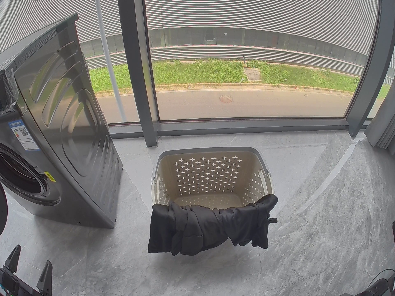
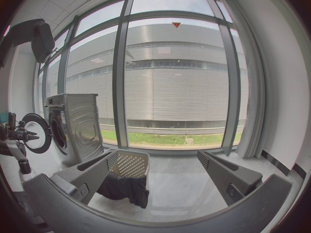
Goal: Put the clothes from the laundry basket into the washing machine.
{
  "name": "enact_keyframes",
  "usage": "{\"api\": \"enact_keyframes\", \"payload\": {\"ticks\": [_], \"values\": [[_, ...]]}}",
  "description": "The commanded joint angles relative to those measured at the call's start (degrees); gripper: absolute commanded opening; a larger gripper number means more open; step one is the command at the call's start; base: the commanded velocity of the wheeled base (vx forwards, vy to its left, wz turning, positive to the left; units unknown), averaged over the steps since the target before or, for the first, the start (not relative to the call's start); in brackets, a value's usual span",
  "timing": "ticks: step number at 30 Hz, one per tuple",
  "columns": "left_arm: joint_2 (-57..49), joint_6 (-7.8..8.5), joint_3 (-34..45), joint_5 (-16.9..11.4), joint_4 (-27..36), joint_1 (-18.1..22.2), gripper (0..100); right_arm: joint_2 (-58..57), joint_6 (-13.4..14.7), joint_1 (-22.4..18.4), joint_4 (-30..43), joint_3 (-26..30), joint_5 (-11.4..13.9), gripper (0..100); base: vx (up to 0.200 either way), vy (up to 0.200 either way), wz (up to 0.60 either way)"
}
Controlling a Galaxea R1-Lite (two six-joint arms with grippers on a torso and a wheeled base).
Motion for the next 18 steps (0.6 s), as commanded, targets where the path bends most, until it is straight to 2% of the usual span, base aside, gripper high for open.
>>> {"api": "enact_keyframes", "payload": {"ticks": [1, 4, 5, 9, 10, 13, 18], "values": [[-0.96, 0.05, 1.01, -0.07, -0.02, -0.06, 100, 35.6, -0.19, 2.25, -7.34, -6.05, 9.66, 100, 0.0, 0.0, 0.0], [-0.96, 0.05, 1.01, -0.07, -0.02, -0.06, 100, 39.9, -0.37, 3.83, -10.06, -6.05, 9.66, 100, 0.0, 0.0, 0.0], [-0.96, 0.14, 1.01, -0.07, -0.02, -0.06, 100, 49.04, -0.11, 8.84, -16.57, -6.31, 8.6, 100, 0.0, 0.0, 0.0], [-0.96, 0.23, 1.01, -0.16, -0.02, -0.06, 100, 61.44, 0.16, 13.5, -22.63, -7.54, 4.39, 100, 0.0, 0.0, 0.0], [-0.96, 0.23, 1.01, -0.16, -0.02, -0.06, 100, 61.44, 0.16, 13.5, -22.63, -7.54, 4.39, 100, 0.0, 0.0, 0.0], [-0.96, 0.31, 1.01, -0.16, -0.02, 0.03, 100, 72.86, 1.56, 18.51, -25.27, -10.62, 1.48, 100, 0.0, 0.0, 0.0], [-0.96, 0.31, 1.01, -0.34, -0.02, -0.06, 100, 84.11, 3.23, 20.97, -25.97, -14.4, 1.48, 100, 0.0, 0.0, 0.0]]}}
